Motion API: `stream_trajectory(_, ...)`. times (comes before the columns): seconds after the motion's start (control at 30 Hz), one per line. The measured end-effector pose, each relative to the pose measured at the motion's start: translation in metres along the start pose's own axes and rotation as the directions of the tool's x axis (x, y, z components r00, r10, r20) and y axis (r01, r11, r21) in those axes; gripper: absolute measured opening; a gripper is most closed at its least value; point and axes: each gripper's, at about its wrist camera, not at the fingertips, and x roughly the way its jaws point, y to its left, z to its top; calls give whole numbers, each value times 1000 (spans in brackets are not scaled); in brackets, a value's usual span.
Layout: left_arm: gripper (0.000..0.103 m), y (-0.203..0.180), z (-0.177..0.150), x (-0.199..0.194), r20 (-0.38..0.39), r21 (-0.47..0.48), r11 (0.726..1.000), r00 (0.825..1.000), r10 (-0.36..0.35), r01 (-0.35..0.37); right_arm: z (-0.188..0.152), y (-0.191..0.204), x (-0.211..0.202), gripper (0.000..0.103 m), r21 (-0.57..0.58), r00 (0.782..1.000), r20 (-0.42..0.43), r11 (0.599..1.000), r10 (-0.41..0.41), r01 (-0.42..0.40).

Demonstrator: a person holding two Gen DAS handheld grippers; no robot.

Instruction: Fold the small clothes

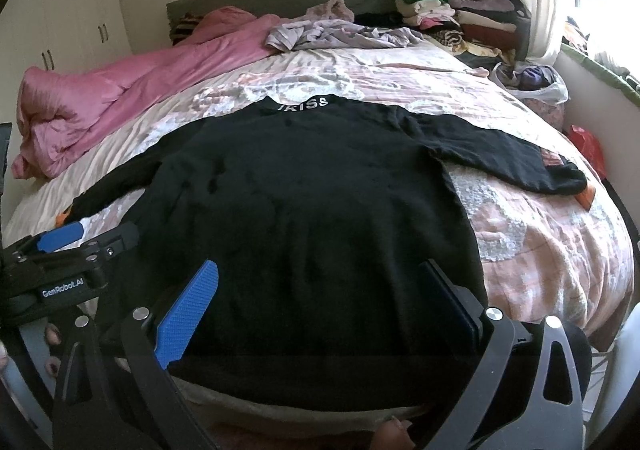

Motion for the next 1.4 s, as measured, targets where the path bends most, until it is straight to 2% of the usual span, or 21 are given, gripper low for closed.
stream_trajectory(0.37,94,8,14,15,-6,9,1000,1000,-1,1,20,-25,9,99,54,1000,13,998,-20,20)
stream_trajectory(0.67,94,-13,30,35,-13,28,1000,1000,6,-6,46,-62,18,99,107,998,27,993,-61,58)
stream_trajectory(1.07,94,-31,73,58,-17,21,1000,1000,-15,15,92,-115,39,99,191,992,34,975,-125,117)
stream_trajectory(1.4,94,-51,110,75,0,37,999,1000,-9,9,118,-160,54,99,301,987,31,943,-159,143)
